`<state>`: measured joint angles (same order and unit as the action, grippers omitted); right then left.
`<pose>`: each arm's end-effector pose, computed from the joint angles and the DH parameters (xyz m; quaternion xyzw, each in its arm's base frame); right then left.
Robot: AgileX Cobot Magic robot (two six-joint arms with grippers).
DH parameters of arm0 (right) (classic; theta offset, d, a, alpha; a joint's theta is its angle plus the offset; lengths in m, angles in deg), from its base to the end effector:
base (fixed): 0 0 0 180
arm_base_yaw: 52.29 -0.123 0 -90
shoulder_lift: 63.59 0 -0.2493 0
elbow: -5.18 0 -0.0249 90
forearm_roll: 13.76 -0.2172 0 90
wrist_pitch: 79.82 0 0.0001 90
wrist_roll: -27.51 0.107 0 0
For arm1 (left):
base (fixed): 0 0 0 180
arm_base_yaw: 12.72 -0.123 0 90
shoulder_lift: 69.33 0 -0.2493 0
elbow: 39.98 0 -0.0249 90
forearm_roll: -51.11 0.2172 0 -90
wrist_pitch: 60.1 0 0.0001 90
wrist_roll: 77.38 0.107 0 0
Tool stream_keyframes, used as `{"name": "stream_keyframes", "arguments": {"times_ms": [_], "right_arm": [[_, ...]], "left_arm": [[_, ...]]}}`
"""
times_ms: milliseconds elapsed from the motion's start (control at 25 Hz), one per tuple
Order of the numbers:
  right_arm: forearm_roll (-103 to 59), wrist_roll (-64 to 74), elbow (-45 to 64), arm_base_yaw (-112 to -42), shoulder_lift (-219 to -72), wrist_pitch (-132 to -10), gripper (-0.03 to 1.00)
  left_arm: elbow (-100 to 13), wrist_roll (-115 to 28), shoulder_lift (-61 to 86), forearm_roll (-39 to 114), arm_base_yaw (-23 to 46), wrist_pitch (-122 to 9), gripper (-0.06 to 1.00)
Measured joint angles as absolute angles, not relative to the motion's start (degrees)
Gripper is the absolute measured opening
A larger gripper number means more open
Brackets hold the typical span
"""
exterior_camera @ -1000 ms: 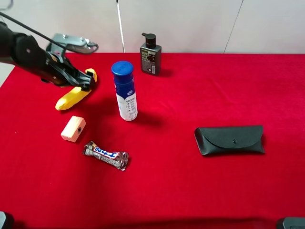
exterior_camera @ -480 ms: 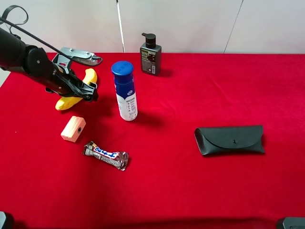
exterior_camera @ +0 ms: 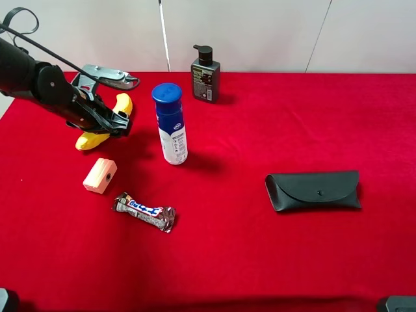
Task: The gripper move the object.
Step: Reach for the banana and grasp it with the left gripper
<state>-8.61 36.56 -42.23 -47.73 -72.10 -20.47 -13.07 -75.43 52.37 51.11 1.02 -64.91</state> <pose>0.0152 -0.0095 0.2568 0.1013 0.8377 -0.0239 0.5361 0.3191 -0.0780 0.0763 0.1297 0.9416 -0.0319 0.3090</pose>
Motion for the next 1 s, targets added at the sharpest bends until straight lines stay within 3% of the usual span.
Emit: {"name": "stream_keyframes", "arguments": {"times_ms": [280,1000], "right_arm": [[-8.6,36.6,-42.2,-47.7,-72.1,-20.5,0.69],[-8.6,36.6,-42.2,-47.7,-72.1,-20.5,0.69]], "left_arm": [[-13.1,-75.4,52.4,51.1,1.0,-64.9,0.36],[-13.1,-75.4,52.4,51.1,1.0,-64.3,0.36]]}}
